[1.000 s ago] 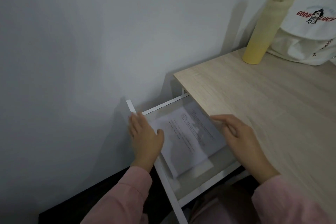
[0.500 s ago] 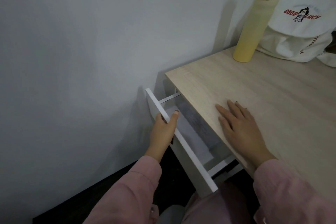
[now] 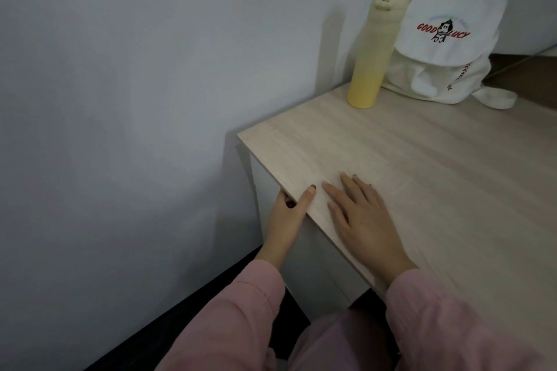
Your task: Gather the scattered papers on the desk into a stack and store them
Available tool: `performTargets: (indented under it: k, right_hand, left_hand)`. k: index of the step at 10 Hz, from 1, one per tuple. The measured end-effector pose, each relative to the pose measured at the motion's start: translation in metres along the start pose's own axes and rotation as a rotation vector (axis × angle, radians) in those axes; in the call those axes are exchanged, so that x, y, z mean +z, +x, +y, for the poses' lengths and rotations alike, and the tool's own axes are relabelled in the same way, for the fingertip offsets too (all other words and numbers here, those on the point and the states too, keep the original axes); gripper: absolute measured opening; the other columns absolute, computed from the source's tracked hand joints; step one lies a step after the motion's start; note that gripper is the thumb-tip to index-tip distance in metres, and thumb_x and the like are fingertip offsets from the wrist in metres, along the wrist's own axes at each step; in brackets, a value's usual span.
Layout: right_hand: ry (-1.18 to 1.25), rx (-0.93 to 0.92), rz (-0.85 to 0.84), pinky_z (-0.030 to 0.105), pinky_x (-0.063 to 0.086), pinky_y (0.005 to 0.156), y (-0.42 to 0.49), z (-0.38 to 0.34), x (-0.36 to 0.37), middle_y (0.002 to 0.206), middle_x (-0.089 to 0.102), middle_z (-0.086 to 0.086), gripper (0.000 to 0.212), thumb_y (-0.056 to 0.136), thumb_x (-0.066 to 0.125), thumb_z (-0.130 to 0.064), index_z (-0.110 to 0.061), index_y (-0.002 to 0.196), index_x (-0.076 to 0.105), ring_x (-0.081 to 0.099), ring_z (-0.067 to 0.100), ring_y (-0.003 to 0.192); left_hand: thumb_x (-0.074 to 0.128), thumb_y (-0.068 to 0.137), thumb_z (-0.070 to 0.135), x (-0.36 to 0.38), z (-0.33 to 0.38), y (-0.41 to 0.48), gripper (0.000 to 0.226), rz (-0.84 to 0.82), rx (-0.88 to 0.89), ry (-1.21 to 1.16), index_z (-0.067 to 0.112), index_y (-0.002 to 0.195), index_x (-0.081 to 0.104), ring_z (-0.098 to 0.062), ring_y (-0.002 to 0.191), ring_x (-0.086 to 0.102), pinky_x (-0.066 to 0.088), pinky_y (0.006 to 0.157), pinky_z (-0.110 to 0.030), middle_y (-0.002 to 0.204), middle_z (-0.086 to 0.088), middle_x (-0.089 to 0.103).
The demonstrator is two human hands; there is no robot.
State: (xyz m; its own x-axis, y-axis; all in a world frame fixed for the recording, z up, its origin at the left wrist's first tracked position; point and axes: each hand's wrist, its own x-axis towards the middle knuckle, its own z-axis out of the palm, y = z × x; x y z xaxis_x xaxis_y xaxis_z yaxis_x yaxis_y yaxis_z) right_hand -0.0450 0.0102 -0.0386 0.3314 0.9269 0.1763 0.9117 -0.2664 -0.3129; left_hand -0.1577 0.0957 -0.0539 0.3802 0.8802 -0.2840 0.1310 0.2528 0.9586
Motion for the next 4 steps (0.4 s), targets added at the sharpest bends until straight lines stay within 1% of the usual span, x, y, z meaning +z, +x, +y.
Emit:
performTargets:
  k: [1, 2, 3, 4]
  right_hand:
    - [0.031, 0.008, 0.0, 0.031, 0.003, 0.116, 0.002, -0.001, -0.001, 0.156, 0.024, 0.002, 0.043, 0.098, 0.032, -0.035, -0.035, 0.141, 0.036, 0.016, 0.019, 0.145]
    - [0.12, 0.002, -0.061, 0.022, -0.002, 0.114, 0.001, -0.001, -0.009, 0.156, 0.023, -0.003, 0.042, 0.097, 0.036, -0.035, -0.035, 0.139, 0.039, 0.014, 0.011, 0.145]
    - [0.377, 0.066, -0.222, 0.016, 0.008, 0.113, -0.001, -0.001, -0.031, 0.149, 0.035, -0.008, 0.036, 0.095, 0.046, -0.026, -0.027, 0.13, 0.053, 0.026, 0.007, 0.14]
    - [0.833, 0.153, -0.26, 0.013, 0.046, 0.086, -0.009, 0.002, -0.085, 0.107, 0.069, 0.002, 0.02, 0.093, 0.052, -0.01, -0.016, 0.103, 0.068, 0.065, 0.014, 0.1]
  left_hand:
    - [0.063, 0.085, 0.036, -0.004, 0.0, 0.004, 0.044, -0.035, -0.006, -0.06, 0.014, 0.122, 0.056, -0.024, 0.102, 0.064, 0.049, 0.078, -0.024, 0.116, -0.009, 0.066]
    - [0.059, 0.088, 0.032, -0.006, 0.002, 0.006, 0.038, -0.081, -0.021, -0.077, 0.013, 0.121, 0.054, -0.008, 0.086, 0.061, 0.046, 0.055, -0.004, 0.103, -0.001, 0.065]
    - [0.054, 0.091, 0.032, -0.003, 0.012, 0.005, 0.03, -0.09, -0.072, -0.071, 0.019, 0.118, 0.052, -0.008, 0.076, 0.056, 0.042, 0.05, -0.004, 0.092, 0.005, 0.062]
    - [0.053, 0.093, 0.02, 0.005, 0.011, -0.005, 0.038, -0.001, -0.056, -0.061, 0.007, 0.129, 0.048, -0.02, 0.101, 0.055, 0.04, 0.085, -0.023, 0.12, -0.012, 0.06]
